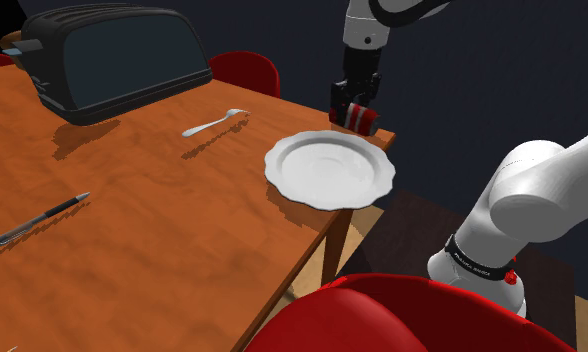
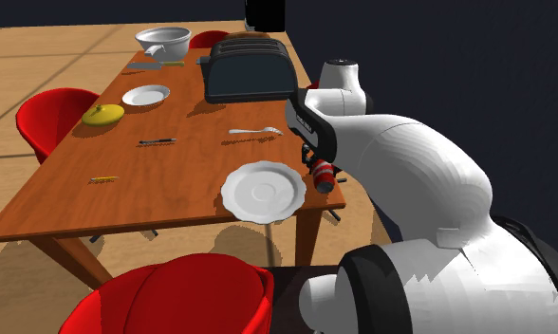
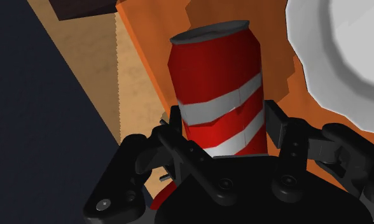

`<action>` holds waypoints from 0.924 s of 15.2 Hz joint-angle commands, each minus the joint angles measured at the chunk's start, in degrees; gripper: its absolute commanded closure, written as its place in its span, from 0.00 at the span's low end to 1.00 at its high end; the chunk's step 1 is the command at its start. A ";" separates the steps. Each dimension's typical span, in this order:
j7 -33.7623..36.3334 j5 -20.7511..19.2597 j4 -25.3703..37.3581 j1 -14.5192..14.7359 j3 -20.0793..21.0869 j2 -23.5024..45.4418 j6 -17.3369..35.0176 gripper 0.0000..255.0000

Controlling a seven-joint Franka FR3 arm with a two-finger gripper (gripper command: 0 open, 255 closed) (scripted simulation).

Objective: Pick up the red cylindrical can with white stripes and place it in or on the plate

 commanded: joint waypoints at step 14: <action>0.15 -0.26 11.21 -0.12 -0.27 0.55 -10.65 1.00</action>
